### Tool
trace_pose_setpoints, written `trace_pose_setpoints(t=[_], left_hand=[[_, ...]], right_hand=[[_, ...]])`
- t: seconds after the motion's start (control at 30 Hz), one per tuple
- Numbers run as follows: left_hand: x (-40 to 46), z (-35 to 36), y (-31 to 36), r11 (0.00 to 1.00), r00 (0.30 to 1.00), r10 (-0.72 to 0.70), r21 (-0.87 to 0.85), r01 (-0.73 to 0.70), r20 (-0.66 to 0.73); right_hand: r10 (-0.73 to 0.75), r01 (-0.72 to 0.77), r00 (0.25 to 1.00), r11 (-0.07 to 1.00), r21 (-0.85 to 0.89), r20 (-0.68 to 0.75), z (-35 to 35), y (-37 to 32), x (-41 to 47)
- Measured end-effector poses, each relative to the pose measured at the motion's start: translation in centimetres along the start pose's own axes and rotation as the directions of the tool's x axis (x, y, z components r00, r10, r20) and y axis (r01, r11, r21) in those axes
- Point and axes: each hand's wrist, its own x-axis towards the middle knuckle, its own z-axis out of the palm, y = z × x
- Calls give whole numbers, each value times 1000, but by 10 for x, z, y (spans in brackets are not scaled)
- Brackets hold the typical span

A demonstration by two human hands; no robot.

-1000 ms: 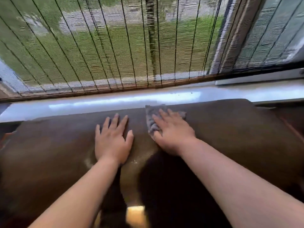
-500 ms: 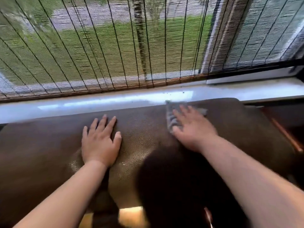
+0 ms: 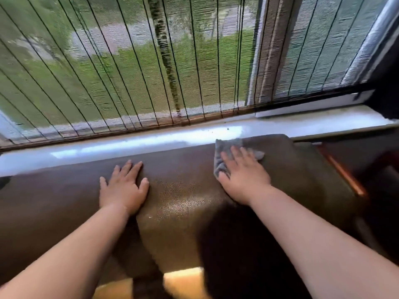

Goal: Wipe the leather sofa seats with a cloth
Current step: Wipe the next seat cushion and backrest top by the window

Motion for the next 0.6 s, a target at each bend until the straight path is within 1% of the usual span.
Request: trace_pose_setpoints(t=[0.03, 0.07, 0.1, 0.13, 0.2, 0.23, 0.33, 0.37, 0.4, 0.47, 0.53, 0.57, 0.6], left_hand=[[-1, -9, 12, 999, 999, -38, -23, 39, 36], [-1, -16, 31, 998, 998, -48, -38, 49, 43], [-2, -21, 58, 999, 999, -6, -47, 8, 39], [-5, -21, 87, 994, 995, 93, -56, -91, 33], [-17, -9, 143, 942, 944, 331, -59, -331, -6], [-22, -1, 159, 923, 924, 380, -49, -381, -28], [-20, 19, 163, 938, 935, 342, -19, -345, -97], [-18, 24, 159, 939, 932, 343, -2, -345, -114], [-15, 28, 156, 933, 926, 357, 10, -359, -124], [-16, 29, 158, 930, 921, 365, 13, -367, -135], [-18, 28, 161, 934, 922, 355, 14, -358, -155], [-19, 29, 161, 934, 923, 355, 16, -357, -151], [-19, 29, 161, 934, 923, 356, 21, -357, -147]], right_hand=[[-16, 16, 1000, 1000, -5, 3, -3, 1, -3], [-20, 20, 1000, 1000, -7, 1, -4, 1, -5], [-14, 14, 1000, 1000, -10, 1, -3, 0, -5], [-3, 3, 1000, 1000, -7, 5, -2, 0, -4], [5, -5, 1000, 1000, 9, 6, -1, -1, -2], [-6, 6, 1000, 1000, 13, 4, -2, -1, -2], [-82, 82, 997, 996, 28, -9, -2, 15, -5], [-79, 79, 997, 997, 16, -12, -2, 31, -6], [-36, 37, 999, 999, 15, -29, -5, 51, -10], [148, -147, 988, 988, 44, -41, -17, 101, -16], [354, -351, 935, 930, 114, -8, -27, 135, -14], [400, -396, 917, 910, 123, -10, -29, 135, -11], [388, -382, 921, 917, 117, -38, -27, 123, -6]])
